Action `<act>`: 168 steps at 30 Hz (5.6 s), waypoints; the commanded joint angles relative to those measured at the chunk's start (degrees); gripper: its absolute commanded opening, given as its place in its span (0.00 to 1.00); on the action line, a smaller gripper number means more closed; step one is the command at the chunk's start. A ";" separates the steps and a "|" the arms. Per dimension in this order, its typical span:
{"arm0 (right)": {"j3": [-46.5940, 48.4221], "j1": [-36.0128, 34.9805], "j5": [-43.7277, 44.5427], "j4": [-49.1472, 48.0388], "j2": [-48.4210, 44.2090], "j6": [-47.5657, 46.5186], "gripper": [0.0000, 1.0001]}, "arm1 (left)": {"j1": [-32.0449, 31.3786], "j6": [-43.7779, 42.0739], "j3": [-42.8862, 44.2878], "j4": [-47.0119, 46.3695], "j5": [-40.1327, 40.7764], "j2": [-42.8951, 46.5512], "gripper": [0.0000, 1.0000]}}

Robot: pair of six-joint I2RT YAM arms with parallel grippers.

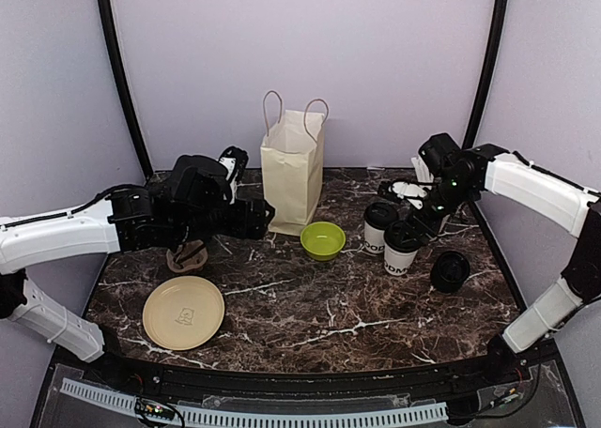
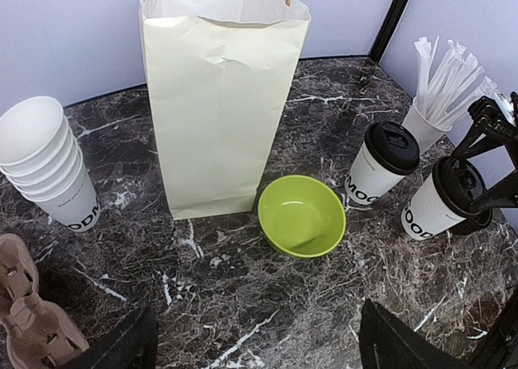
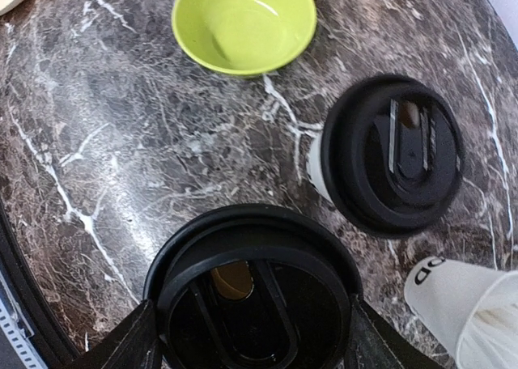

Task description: Pack the takeout coffee

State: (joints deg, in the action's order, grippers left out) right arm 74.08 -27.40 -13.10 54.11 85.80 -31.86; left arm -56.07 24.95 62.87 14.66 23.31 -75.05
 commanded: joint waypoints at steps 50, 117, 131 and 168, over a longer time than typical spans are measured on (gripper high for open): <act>1.01 14.65 -10.70 -4.90 -7.77 9.28 0.87 | 23.87 -6.66 64.99 12.52 -15.63 -47.05 0.71; 4.49 17.19 -11.83 -8.54 -14.45 12.49 0.85 | 5.77 -29.80 55.22 30.63 -65.17 -37.74 0.00; 2.53 17.16 -14.29 -10.35 -13.81 12.95 0.85 | 5.83 -34.88 66.77 37.61 -57.53 -42.82 0.52; -3.48 17.20 -22.08 -13.68 -14.01 11.28 0.83 | 38.86 16.16 8.22 28.98 -22.20 -20.53 0.38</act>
State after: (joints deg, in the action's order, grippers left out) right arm 71.33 -10.44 -33.32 42.50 72.27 -20.69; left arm -18.70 39.81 71.26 47.24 5.23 -92.95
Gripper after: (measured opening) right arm 0.831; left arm 0.400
